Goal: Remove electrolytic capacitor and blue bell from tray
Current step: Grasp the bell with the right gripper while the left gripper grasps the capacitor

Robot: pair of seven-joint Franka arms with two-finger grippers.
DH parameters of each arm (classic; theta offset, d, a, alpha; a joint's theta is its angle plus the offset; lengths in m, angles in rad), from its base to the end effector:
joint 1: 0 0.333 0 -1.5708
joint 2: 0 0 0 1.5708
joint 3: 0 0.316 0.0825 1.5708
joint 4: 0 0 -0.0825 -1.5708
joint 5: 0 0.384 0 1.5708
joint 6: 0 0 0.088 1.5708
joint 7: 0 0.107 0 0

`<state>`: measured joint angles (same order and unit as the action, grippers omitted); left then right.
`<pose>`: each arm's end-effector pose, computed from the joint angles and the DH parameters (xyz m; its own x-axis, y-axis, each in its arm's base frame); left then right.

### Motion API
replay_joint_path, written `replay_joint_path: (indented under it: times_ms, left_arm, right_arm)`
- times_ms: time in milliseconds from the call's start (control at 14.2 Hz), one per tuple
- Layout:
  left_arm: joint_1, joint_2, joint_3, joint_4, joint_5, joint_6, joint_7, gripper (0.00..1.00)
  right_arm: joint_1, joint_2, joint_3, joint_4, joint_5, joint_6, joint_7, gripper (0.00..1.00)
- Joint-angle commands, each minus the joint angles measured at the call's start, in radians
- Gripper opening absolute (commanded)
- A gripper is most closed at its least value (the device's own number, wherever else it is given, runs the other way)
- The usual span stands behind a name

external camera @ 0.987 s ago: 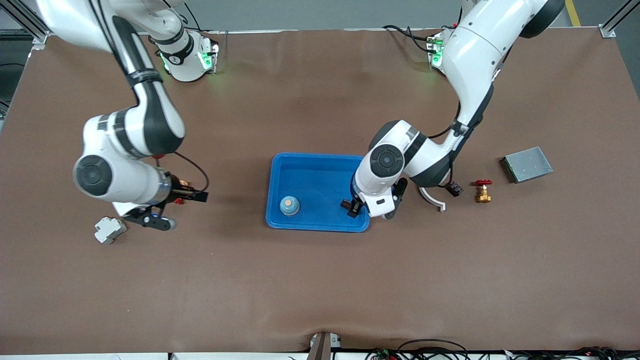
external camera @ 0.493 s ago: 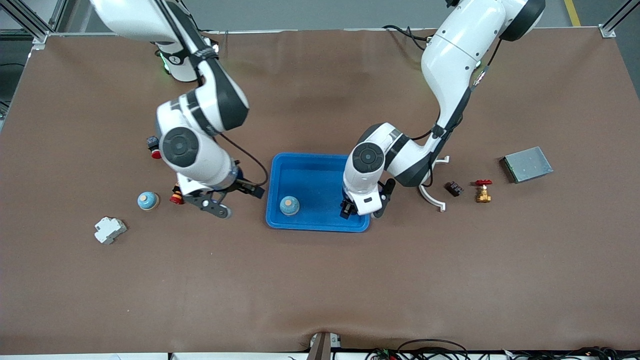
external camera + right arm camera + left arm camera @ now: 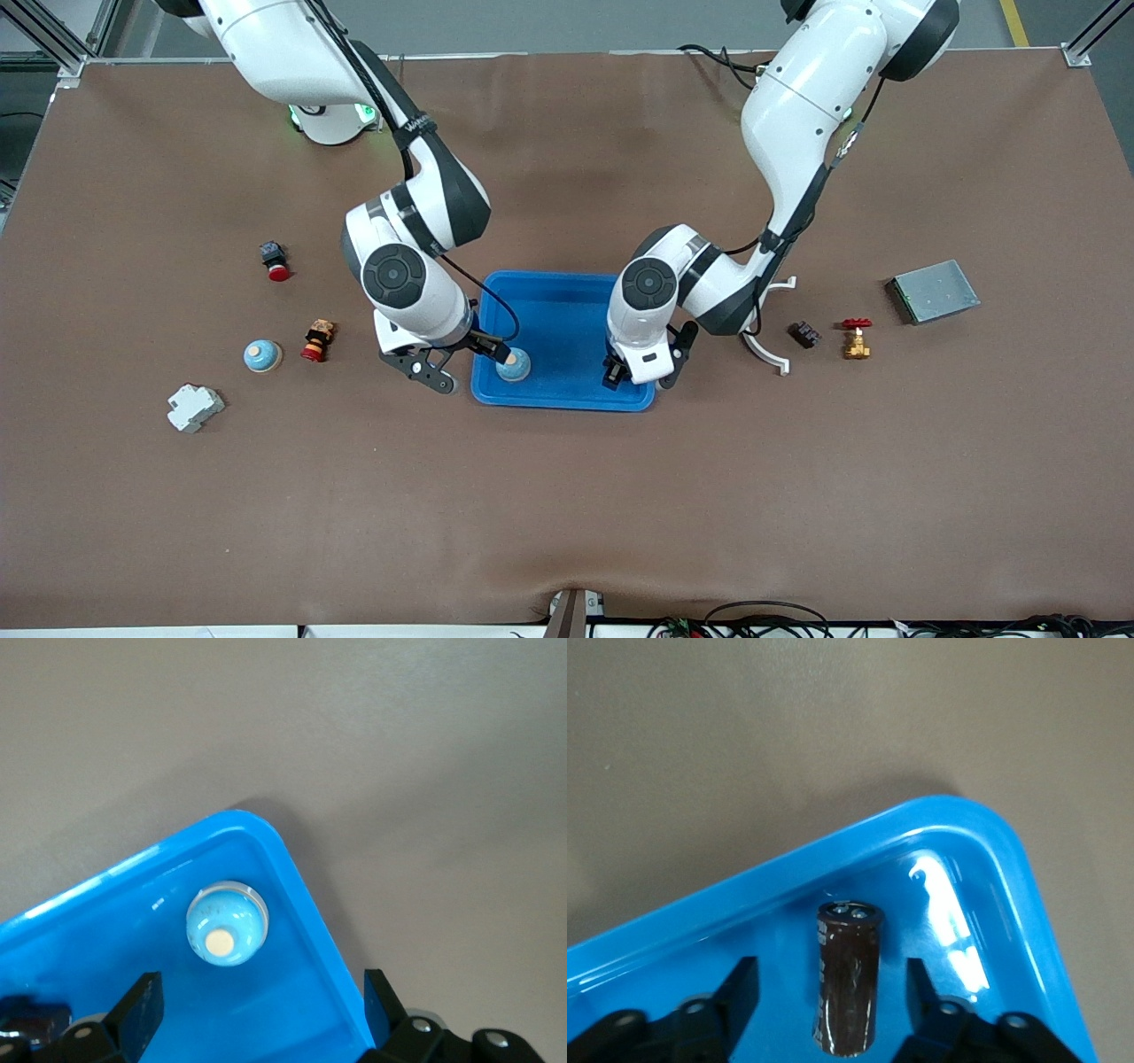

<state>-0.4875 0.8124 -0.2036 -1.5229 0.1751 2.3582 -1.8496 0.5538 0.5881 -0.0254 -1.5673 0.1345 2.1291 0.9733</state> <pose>0.5651 -0.4345 0.1880 0.4522 0.8914 -0.0301 0.8917 -0.4511 0.0364 0.5960 0.3577 0.2981 0.8676 -0.4877 -0.0973 -0.4924 -0.8698 -0.0310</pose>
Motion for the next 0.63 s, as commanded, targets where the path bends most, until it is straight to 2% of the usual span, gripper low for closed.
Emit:
replay_joint_path:
  times_ms: [0, 211, 282, 564]
  left_arm:
    - [-0.016, 0.014, 0.010, 0.020, 0.024, 0.009, -0.028, 0.57]
    - [-0.017, 0.019, 0.010, 0.020, 0.026, 0.009, -0.025, 0.04]
    - [-0.017, 0.011, 0.010, 0.020, 0.027, 0.007, -0.026, 0.00]
    - [-0.008, -0.044, 0.010, 0.021, 0.027, -0.022, -0.026, 0.00]
  right_arm:
    - [0.026, 0.053, -0.011, 0.041, 0.005, 0.031, 0.028, 1.00]
    - [0.034, 0.091, -0.011, 0.064, 0.013, 0.041, 0.050, 1.00]
    - [0.037, 0.101, -0.011, 0.072, 0.013, 0.052, 0.057, 1.00]
    - [0.054, 0.143, -0.011, 0.078, 0.013, 0.098, 0.071, 1.00]
